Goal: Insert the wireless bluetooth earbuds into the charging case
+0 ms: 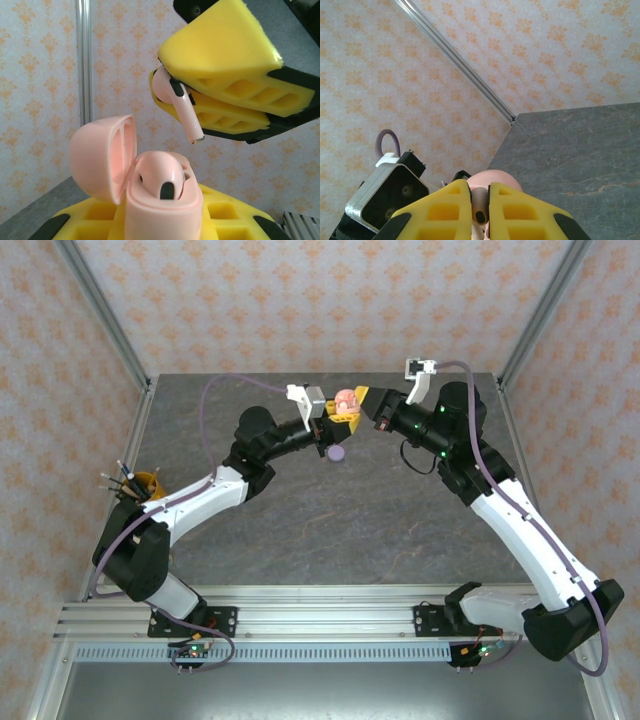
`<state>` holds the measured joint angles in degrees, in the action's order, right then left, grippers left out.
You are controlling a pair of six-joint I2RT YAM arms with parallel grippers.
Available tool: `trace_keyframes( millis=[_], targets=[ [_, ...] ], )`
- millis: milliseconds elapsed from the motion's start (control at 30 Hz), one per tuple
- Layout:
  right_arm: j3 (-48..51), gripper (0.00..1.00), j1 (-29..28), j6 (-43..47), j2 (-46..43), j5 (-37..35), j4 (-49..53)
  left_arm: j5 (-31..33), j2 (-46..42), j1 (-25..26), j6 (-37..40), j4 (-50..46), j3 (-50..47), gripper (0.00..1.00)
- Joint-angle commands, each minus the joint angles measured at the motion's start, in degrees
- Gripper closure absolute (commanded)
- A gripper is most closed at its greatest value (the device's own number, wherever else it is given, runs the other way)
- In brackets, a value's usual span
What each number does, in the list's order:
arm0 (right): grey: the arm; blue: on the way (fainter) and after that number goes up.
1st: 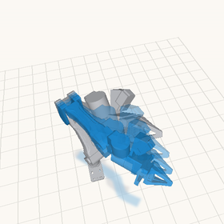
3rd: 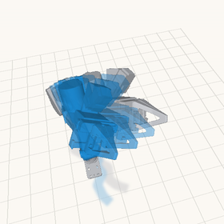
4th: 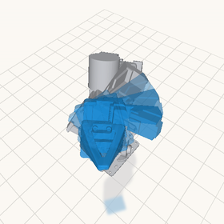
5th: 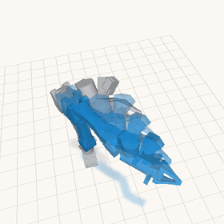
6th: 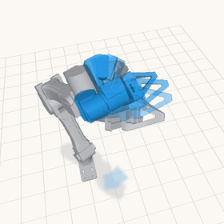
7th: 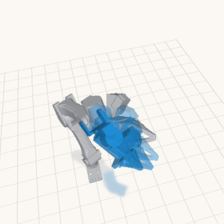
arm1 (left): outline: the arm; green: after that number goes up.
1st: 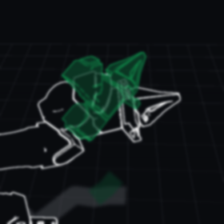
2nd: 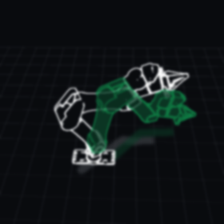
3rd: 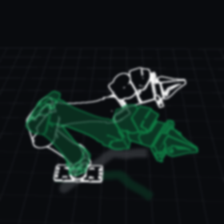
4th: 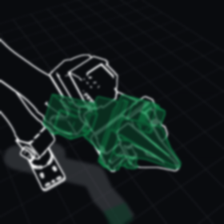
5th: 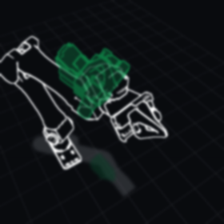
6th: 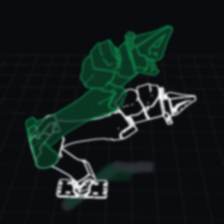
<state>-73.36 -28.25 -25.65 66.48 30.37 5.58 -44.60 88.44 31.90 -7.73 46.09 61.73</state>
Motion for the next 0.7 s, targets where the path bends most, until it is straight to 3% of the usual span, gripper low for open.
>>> trace_keyframes(
  millis=[0, 667],
  targets=[
    [0.0, 0.88, -0.4, 1.0, 0.0, -0.5, -2.6, 0.2, 0.1, 0.6, -0.7, 3.4, 2.0, 1.00],
    [1.1, 0.88, -0.4, 2.1, 1.0, -1.7, -1.7, 0.0, -0.8, 1.2, -2.0, 4.6, 2.0, 1.00]
  ],
)
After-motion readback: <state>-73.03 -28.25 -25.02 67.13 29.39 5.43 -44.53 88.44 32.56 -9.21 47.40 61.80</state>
